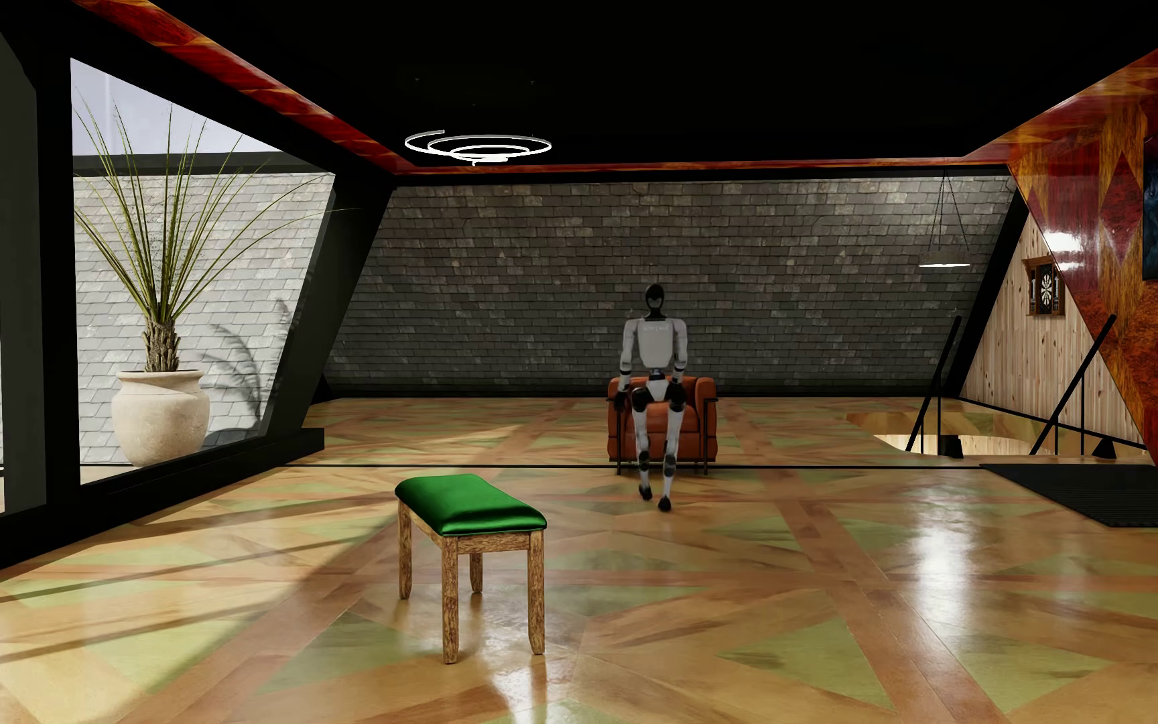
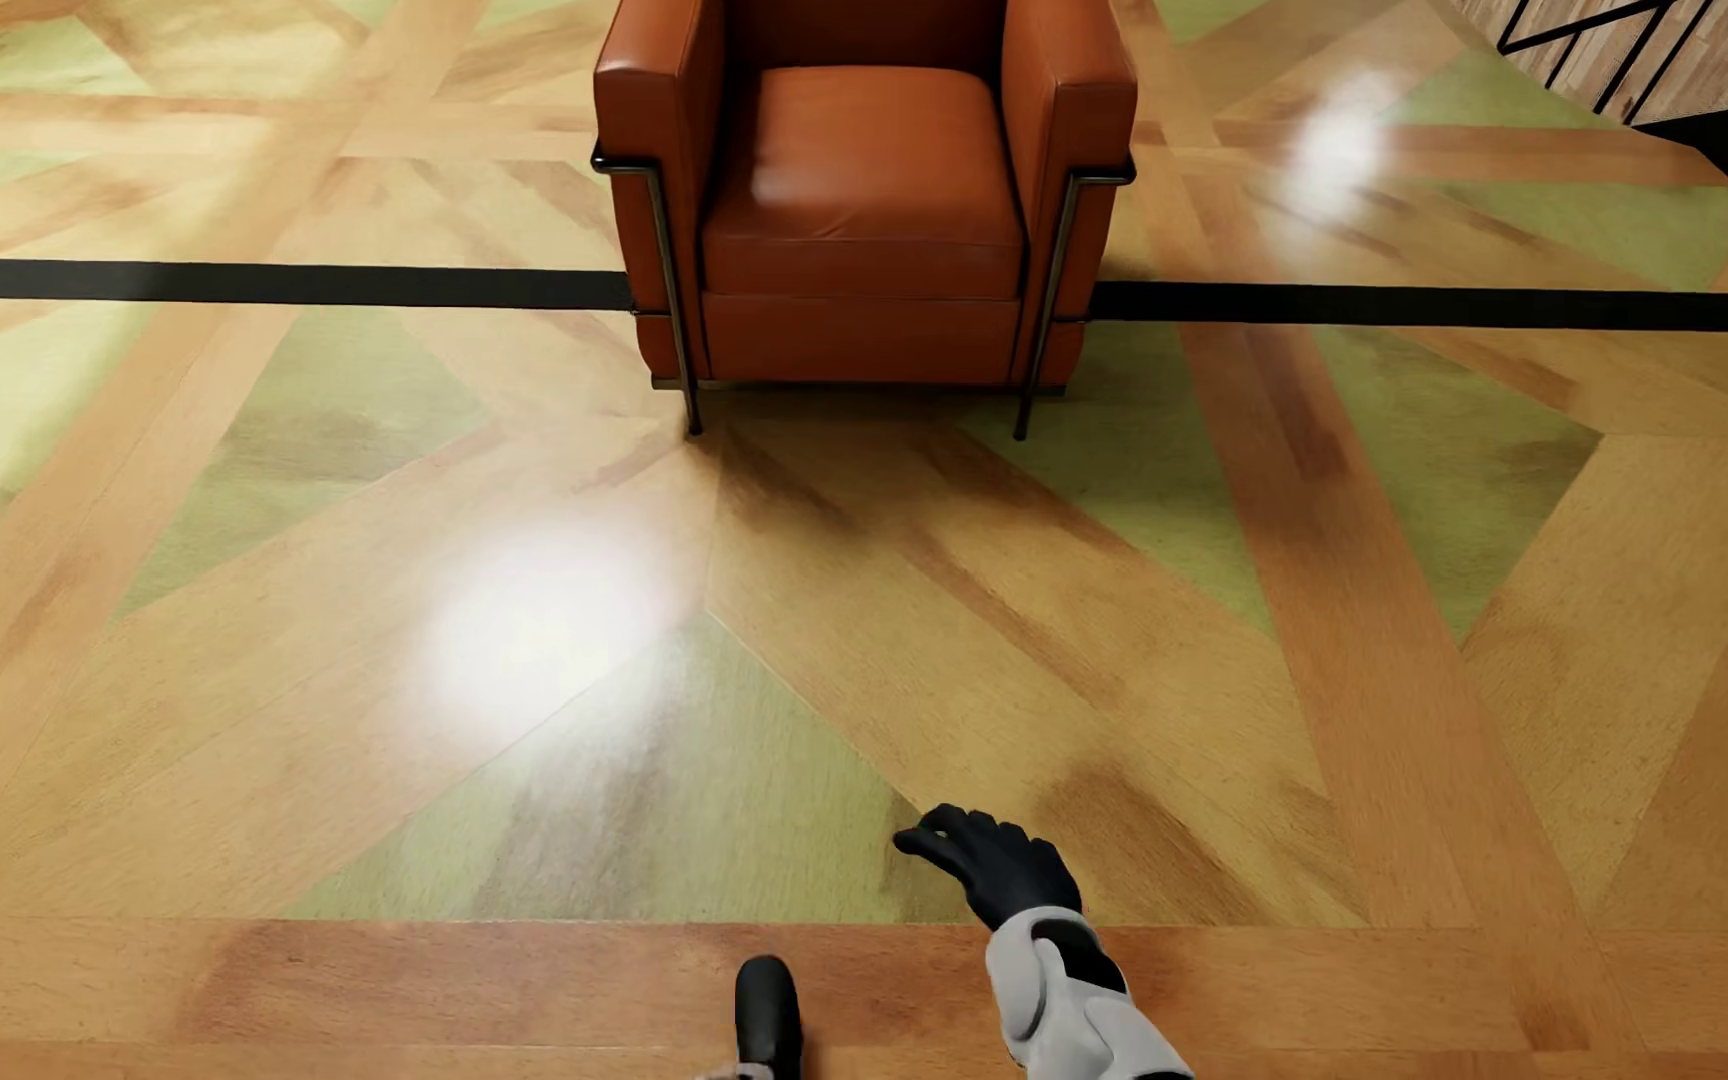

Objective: Walk to the dark orange armchair

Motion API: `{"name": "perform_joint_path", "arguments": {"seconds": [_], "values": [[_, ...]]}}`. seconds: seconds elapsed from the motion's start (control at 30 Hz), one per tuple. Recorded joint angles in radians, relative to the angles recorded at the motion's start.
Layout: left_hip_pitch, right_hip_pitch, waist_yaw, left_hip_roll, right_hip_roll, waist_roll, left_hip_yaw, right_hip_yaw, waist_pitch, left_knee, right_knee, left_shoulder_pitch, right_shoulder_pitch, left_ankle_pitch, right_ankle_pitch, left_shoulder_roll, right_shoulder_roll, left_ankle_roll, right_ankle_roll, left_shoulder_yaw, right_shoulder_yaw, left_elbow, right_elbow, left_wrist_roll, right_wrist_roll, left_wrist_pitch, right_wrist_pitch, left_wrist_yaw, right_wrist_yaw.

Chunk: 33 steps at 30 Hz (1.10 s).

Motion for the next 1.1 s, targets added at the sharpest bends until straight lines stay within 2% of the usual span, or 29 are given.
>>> {"name": "perform_joint_path", "arguments": {"seconds": [0.03, 0.07, 0.13, 0.17, 0.2, 0.23, 0.27, 0.3, 0.33, 0.37, 0.4, 0.43, 0.5, 0.53, 0.57, 0.6, 0.67, 0.73, 0.8, 0.83, 0.9, 0.93, 0.97, 1.0, 1.03, 1.07, 1.1], "values": [[-0.011, 0.033, 0.005, -0.008, 0.006, -0.003, 0.002, 0.017, -0.003, -0.033, -0.002, 0.006, 0.005, -0.024, -0.011, -0.004, 0.001, -0.061, -0.001, 0.012, 0.024, -0.008, -0.006, 0.0, 0.006, -0.001, -0.011, -0.002, 0.0], [-0.007, 0.065, 0.011, -0.022, 0.006, -0.008, -0.025, 0.034, -0.007, -0.022, 0.004, 0.012, 0.016, 0.004, -0.013, -0.013, 0.0, -0.048, 0.004, 0.024, 0.047, -0.012, -0.001, 0.0, 0.003, 0.0, -0.014, 0.001, -0.002], [0.009, 0.143, 0.022, -0.059, -0.015, -0.026, -0.063, 0.058, -0.014, 0.088, 0.04, 0.024, 0.06, 0.127, 0.011, -0.041, 0.002, 0.102, 0.029, 0.043, 0.063, -0.006, 0.041, 0.003, -0.009, 0.01, 0.018, 0.013, -0.018], [0.03, 0.163, 0.025, -0.074, -0.032, -0.043, -0.052, 0.073, -0.019, 0.135, 0.085, 0.024, 0.09, 0.148, 0.058, -0.054, 0.007, 0.138, 0.06, 0.05, 0.053, 0.009, 0.079, 0.008, -0.007, 0.015, 0.055, 0.019, -0.026], [0.052, 0.158, 0.027, -0.093, -0.054, -0.062, -0.036, 0.092, -0.025, 0.166, 0.154, 0.02, 0.12, 0.124, 0.124, -0.066, 0.011, 0.17, 0.137, 0.059, 0.041, 0.029, 0.124, 0.014, -0.003, 0.022, 0.097, 0.024, -0.02], [0.083, 0.117, 0.03, -0.11, -0.07, -0.08, -0.011, 0.119, -0.028, 0.182, 0.279, 0.014, 0.139, 0.088, 0.223, -0.08, 0.002, 0.196, 0.243, 0.075, 0.052, 0.047, 0.171, 0.015, -0.012, 0.028, 0.119, 0.024, 0.023], [0.114, 0.053, 0.036, -0.123, -0.078, -0.095, 0.019, 0.133, -0.029, 0.188, 0.437, -0.004, 0.153, 0.055, 0.324, -0.097, -0.024, 0.212, 0.34, 0.094, 0.089, 0.055, 0.199, 0.013, -0.044, 0.039, 0.116, 0.018, 0.095], [0.141, -0.036, 0.049, -0.129, -0.099, -0.105, 0.056, 0.077, -0.028, 0.197, 0.605, -0.017, 0.154, 0.02, 0.429, -0.116, -0.07, 0.217, 0.344, 0.106, 0.142, 0.052, 0.207, 0.009, -0.09, 0.036, 0.086, 0.019, 0.171], [0.174, -0.132, 0.058, -0.135, -0.134, -0.115, 0.089, 0.051, -0.025, 0.201, 0.758, -0.031, 0.155, -0.013, 0.469, -0.128, -0.123, 0.215, 0.344, 0.103, 0.184, 0.043, 0.19, 0.009, -0.127, 0.024, 0.048, 0.024, 0.226], [0.208, -0.227, 0.06, -0.146, -0.162, -0.127, 0.113, 0.068, -0.021, 0.203, 0.874, -0.035, 0.164, -0.047, 0.404, -0.127, -0.171, 0.21, 0.345, 0.086, 0.193, 0.05, 0.155, 0.018, -0.133, -0.016, 0.023, 0.045, 0.247], [0.243, -0.316, 0.058, -0.161, -0.207, -0.138, 0.129, 0.071, -0.017, 0.209, 0.949, -0.056, 0.182, -0.08, 0.334, -0.121, -0.208, 0.203, 0.346, 0.061, 0.163, 0.056, 0.115, 0.035, -0.105, -0.04, 0.02, 0.055, 0.239], [0.279, -0.394, 0.047, -0.18, -0.262, -0.149, 0.131, 0.076, -0.013, 0.215, 0.971, -0.091, 0.211, -0.111, 0.273, -0.113, -0.236, 0.202, 0.344, 0.041, 0.104, 0.074, 0.074, 0.055, -0.055, -0.056, 0.033, 0.059, 0.21], [0.353, -0.51, 0.016, -0.218, -0.368, -0.165, 0.111, 0.022, -0.006, 0.216, 0.868, -0.149, 0.259, -0.156, 0.1, -0.106, -0.225, 0.2, 0.221, 0.019, -0.04, 0.096, 0.023, 0.077, 0.056, -0.067, 0.106, 0.065, 0.103], [0.39, -0.545, -0.002, -0.234, -0.407, -0.169, 0.095, -0.015, -0.004, 0.207, 0.749, -0.177, 0.278, -0.17, 0.058, -0.103, -0.209, 0.195, 0.186, 0.011, -0.11, 0.096, 0.001, 0.079, 0.104, -0.065, 0.14, 0.066, 0.049], [0.427, -0.568, -0.019, -0.245, -0.426, -0.172, 0.077, -0.048, -0.005, 0.188, 0.601, -0.202, 0.291, -0.177, 0.057, -0.097, -0.189, 0.192, 0.147, 0.003, -0.159, 0.093, -0.015, 0.079, 0.137, -0.065, 0.164, 0.069, 0.007], [0.461, -0.58, -0.034, -0.253, -0.43, -0.172, 0.061, -0.071, -0.008, 0.167, 0.432, -0.223, 0.298, -0.181, 0.101, -0.09, -0.172, 0.188, 0.139, -0.005, -0.18, 0.085, -0.021, 0.077, 0.151, -0.069, 0.176, 0.072, -0.01], [0.532, -0.58, -0.058, -0.262, -0.399, -0.169, 0.027, -0.067, -0.013, 0.112, 0.1, -0.25, 0.304, -0.185, 0.212, -0.078, -0.152, 0.177, 0.128, -0.022, -0.16, 0.058, -0.016, 0.061, 0.128, -0.086, 0.166, 0.076, 0.016], [0.599, -0.569, -0.072, -0.27, -0.379, -0.165, -0.008, -0.048, -0.013, 0.085, -0.087, -0.262, 0.32, -0.199, 0.196, -0.072, -0.134, 0.165, 0.187, -0.044, -0.135, 0.037, -0.011, 0.044, 0.079, -0.099, 0.149, 0.08, 0.031], [0.66, -0.551, -0.083, -0.261, -0.357, -0.158, -0.053, -0.017, -0.015, 0.083, -0.055, -0.257, 0.344, -0.2, 0.333, -0.067, -0.091, 0.16, 0.131, -0.061, -0.144, 0.028, 0.003, 0.037, 0.048, -0.094, 0.17, 0.081, 0.004], [0.687, -0.528, -0.086, -0.248, -0.355, -0.149, -0.07, -0.029, -0.018, 0.098, -0.033, -0.244, 0.352, -0.177, 0.381, -0.068, -0.065, 0.155, 0.144, -0.059, -0.153, 0.032, 0.024, 0.032, 0.036, -0.085, 0.195, 0.086, -0.009], [0.698, -0.476, -0.089, -0.203, -0.341, -0.119, -0.089, -0.069, -0.029, 0.158, -0.022, -0.201, 0.347, -0.079, 0.362, -0.076, -0.02, 0.16, 0.16, -0.035, -0.159, 0.06, 0.086, 0.02, 0.005, -0.044, 0.258, 0.092, -0.016], [0.675, -0.452, -0.089, -0.178, -0.332, -0.101, -0.096, -0.092, -0.034, 0.22, -0.021, -0.179, 0.338, -0.006, 0.336, -0.078, -0.004, 0.163, 0.161, -0.034, -0.162, 0.077, 0.11, 0.021, -0.004, -0.028, 0.277, 0.069, -0.009], [0.63, -0.434, -0.088, -0.154, -0.325, -0.086, -0.102, -0.116, -0.035, 0.314, -0.017, -0.162, 0.327, 0.063, 0.313, -0.071, 0.005, 0.141, 0.153, -0.05, -0.162, 0.088, 0.122, 0.029, -0.008, -0.028, 0.276, 0.025, 0.006], [0.567, -0.425, -0.088, -0.116, -0.321, -0.072, -0.074, -0.14, -0.034, 0.438, -0.002, -0.149, 0.312, 0.126, 0.287, -0.05, 0.006, 0.112, 0.141, -0.081, -0.155, 0.087, 0.123, 0.046, -0.012, -0.048, 0.254, -0.026, 0.027], [0.495, -0.425, -0.086, -0.062, -0.313, -0.058, -0.035, -0.163, -0.029, 0.581, 0.027, -0.138, 0.293, 0.183, 0.257, -0.018, 0.003, 0.057, 0.128, -0.113, -0.138, 0.073, 0.119, 0.068, -0.017, -0.075, 0.216, -0.064, 0.053], [0.421, -0.423, -0.082, 0.013, -0.301, -0.042, 0.012, -0.186, -0.024, 0.719, 0.055, -0.126, 0.27, 0.228, 0.229, 0.013, -0.005, 0.018, 0.115, -0.132, -0.115, 0.054, 0.114, 0.084, -0.024, -0.093, 0.173, -0.077, 0.082], [0.354, -0.413, -0.075, 0.082, -0.288, -0.025, 0.049, -0.206, -0.019, 0.834, 0.068, -0.108, 0.244, 0.224, 0.207, 0.03, -0.025, 0.002, 0.103, -0.127, -0.092, 0.032, 0.114, 0.085, -0.035, -0.091, 0.127, -0.067, 0.11]]}}
